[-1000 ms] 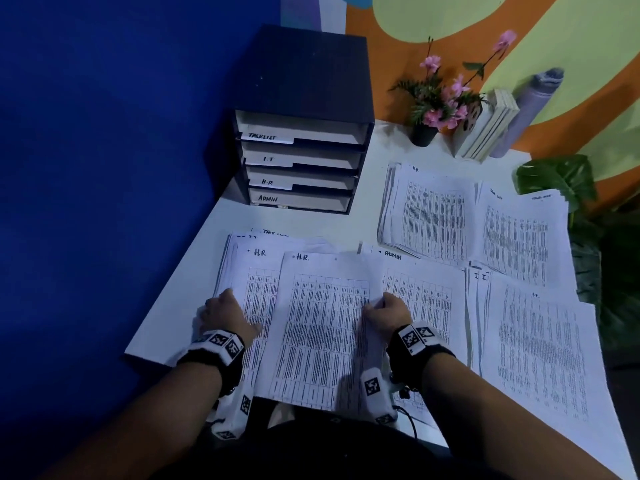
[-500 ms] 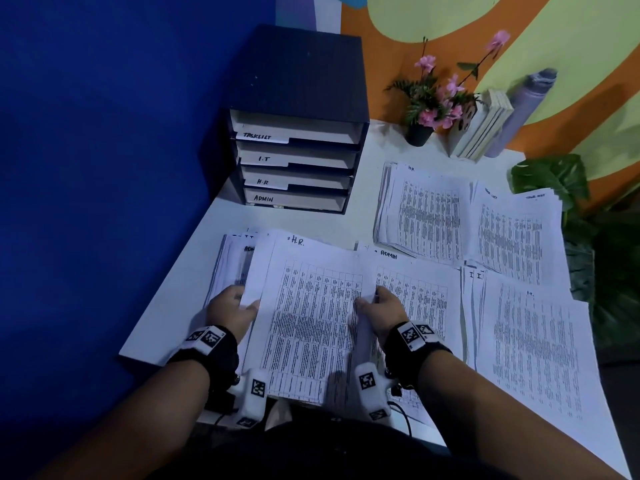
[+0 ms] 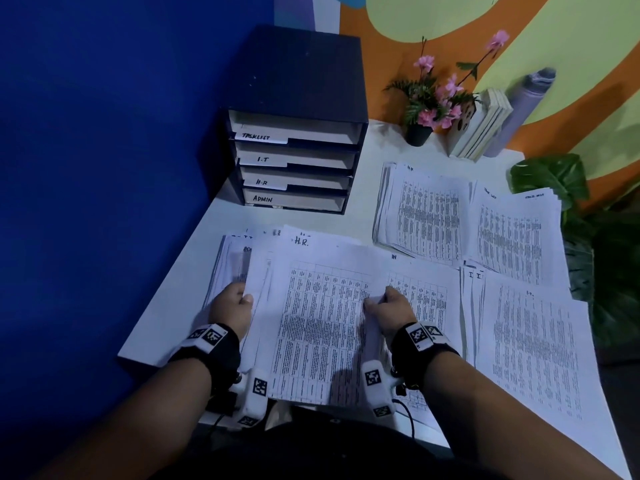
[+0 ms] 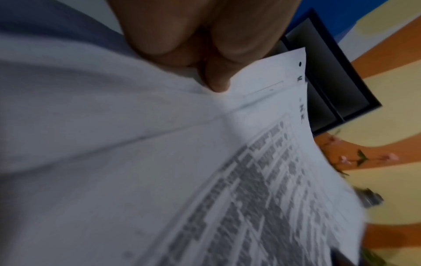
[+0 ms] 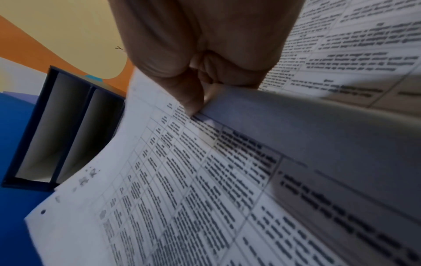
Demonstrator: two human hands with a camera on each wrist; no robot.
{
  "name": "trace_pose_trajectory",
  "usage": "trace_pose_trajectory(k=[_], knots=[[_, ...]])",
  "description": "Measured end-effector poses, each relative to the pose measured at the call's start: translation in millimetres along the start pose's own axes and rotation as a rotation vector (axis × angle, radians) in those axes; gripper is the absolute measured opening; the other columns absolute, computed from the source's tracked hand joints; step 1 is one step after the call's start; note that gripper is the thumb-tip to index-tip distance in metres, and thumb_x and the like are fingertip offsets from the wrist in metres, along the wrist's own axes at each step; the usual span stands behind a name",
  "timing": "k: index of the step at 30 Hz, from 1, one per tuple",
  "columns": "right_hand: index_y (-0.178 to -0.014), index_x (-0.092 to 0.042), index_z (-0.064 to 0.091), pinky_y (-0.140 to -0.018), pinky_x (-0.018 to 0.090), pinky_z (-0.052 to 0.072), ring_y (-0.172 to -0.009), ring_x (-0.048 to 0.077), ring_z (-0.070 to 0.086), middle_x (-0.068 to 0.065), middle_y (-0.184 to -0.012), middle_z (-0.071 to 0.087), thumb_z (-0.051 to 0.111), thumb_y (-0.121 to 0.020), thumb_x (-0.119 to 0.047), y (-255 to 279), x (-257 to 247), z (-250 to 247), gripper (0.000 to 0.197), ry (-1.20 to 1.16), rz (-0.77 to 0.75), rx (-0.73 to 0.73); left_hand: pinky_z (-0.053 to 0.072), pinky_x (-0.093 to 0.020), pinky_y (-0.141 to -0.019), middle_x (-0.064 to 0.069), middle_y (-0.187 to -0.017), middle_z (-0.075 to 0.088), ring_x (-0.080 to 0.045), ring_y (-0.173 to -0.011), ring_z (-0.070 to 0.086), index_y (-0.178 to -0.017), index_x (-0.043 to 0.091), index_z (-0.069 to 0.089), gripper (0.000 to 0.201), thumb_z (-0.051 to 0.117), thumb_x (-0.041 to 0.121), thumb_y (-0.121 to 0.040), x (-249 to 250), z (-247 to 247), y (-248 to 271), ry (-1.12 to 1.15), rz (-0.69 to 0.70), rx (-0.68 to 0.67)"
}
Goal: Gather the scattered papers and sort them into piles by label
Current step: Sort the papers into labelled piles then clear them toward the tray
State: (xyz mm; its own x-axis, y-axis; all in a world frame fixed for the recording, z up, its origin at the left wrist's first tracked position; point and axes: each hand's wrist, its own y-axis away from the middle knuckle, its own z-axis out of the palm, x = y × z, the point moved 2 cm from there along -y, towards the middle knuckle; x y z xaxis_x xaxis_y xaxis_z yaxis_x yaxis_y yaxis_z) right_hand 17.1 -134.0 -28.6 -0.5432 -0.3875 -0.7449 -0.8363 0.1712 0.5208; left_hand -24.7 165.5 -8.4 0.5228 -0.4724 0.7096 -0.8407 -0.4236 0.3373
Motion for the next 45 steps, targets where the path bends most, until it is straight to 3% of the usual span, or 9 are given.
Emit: trace_pose_trajectory(k=[4, 7, 11, 25, 29, 31, 36, 41, 45], knots=[[-0.074, -0.013, 0.053, -0.067, 0.056, 0.059, -0.072, 0.037, 0.066, 0.017, -0.078, 0.064, 0.062, -0.072, -0.013, 13.7, -16.6, 5.2, 0.009, 0.067, -0.022, 0.011, 0.048, -0.029, -0.078, -0.010, -0.109, 0.063, -0.029, -0.098, 0.057, -0.107, 0.019, 0.063, 0.020, 0.049, 0.019, -0.092, 1.4, 3.6, 0.9, -0.168, 0.020, -0.014], [-0.060, -0.014, 0.041, -0.068, 0.044, 0.057, -0.069, 0.030, 0.061, 0.014, -0.067, 0.055, 0.056, -0.079, -0.001, 13.0, -15.2, 0.6, 0.027, 0.175, -0.012, 0.124, 0.040, -0.039, -0.100, -0.012, -0.141, 0.039, -0.033, -0.127, 0.040, -0.138, 0.019, 0.043, 0.063, 0.068, 0.032, -0.082, -6.8, -1.9, 5.1, -0.443, -0.110, -0.021], [-0.063, -0.014, 0.042, -0.063, 0.031, 0.048, -0.073, 0.026, 0.056, 0.007, -0.065, 0.051, 0.053, -0.086, 0.000, 13.7, -10.7, -4.3, 0.029, 0.220, -0.003, 0.149, 0.041, -0.042, -0.102, -0.013, -0.140, 0.042, -0.033, -0.128, 0.040, -0.142, 0.014, 0.029, 0.091, 0.079, 0.039, -0.070, -19.8, -1.1, 1.1, -0.501, -0.131, -0.048], [-0.079, -0.005, 0.055, -0.080, 0.046, 0.058, -0.085, 0.033, 0.065, 0.020, -0.085, 0.064, 0.059, -0.079, -0.003, 10.9, -4.6, -8.9, 0.004, 0.142, 0.012, 0.035, 0.036, -0.042, -0.106, -0.012, -0.141, 0.039, -0.034, -0.129, 0.038, -0.141, 0.023, 0.036, 0.077, 0.074, 0.030, -0.074, -16.3, -2.8, 1.5, -0.527, -0.153, -0.032], [-0.096, -0.001, 0.060, -0.076, 0.039, 0.055, -0.084, 0.030, 0.063, 0.020, -0.094, 0.067, 0.056, -0.085, -0.005, 11.9, -14.4, -16.6, 0.013, 0.108, -0.065, 0.090, 0.038, -0.041, -0.104, -0.011, -0.136, 0.051, -0.033, -0.122, 0.048, -0.123, 0.024, 0.060, 0.039, 0.043, 0.044, -0.093, 1.8, 8.3, 9.0, -0.418, 0.038, -0.049], [-0.096, -0.002, 0.057, -0.073, 0.043, 0.056, -0.078, 0.028, 0.061, 0.018, -0.088, 0.065, 0.058, -0.086, -0.008, 13.4, -22.0, -21.2, 0.012, 0.036, -0.098, 0.115, 0.041, -0.037, -0.100, -0.009, -0.126, 0.061, -0.029, -0.114, 0.055, -0.117, 0.017, 0.064, 0.062, 0.026, 0.058, -0.091, 18.4, 16.7, 18.8, -0.153, 0.101, -0.129], [-0.103, -0.017, 0.055, -0.067, 0.049, 0.058, -0.070, 0.026, 0.061, 0.009, -0.083, 0.064, 0.060, -0.088, -0.024, 18.7, -45.8, -32.6, 0.017, -0.156, -0.183, 0.127, 0.040, -0.030, -0.092, 0.005, -0.118, 0.059, -0.017, -0.108, 0.056, -0.129, 0.022, 0.046, 0.035, 0.056, 0.024, -0.095, 63.2, 30.2, 33.0, 0.181, 0.139, -0.186], [-0.121, -0.029, 0.050, -0.077, 0.045, 0.057, -0.078, 0.023, 0.064, 0.007, -0.094, 0.067, 0.063, -0.089, -0.028, 24.8, -50.0, -42.6, 0.035, -0.210, -0.201, -0.048, 0.041, -0.031, -0.083, 0.001, -0.110, 0.058, -0.022, -0.098, 0.055, -0.119, 0.015, 0.050, 0.024, 0.052, 0.018, -0.096, 91.1, 26.6, 27.2, 0.276, 0.119, 0.059], [-0.102, -0.021, 0.048, -0.055, 0.035, 0.050, -0.061, 0.022, 0.052, 0.012, -0.074, 0.054, 0.052, -0.093, -0.010, 28.9, -33.3, -52.8, 0.014, -0.011, -0.232, -0.057, 0.046, -0.033, -0.083, -0.001, -0.108, 0.062, -0.025, -0.098, 0.060, -0.116, 0.019, 0.050, 0.024, 0.058, 0.017, -0.093, 101.2, 37.5, 22.6, 0.359, 0.113, 0.023]])
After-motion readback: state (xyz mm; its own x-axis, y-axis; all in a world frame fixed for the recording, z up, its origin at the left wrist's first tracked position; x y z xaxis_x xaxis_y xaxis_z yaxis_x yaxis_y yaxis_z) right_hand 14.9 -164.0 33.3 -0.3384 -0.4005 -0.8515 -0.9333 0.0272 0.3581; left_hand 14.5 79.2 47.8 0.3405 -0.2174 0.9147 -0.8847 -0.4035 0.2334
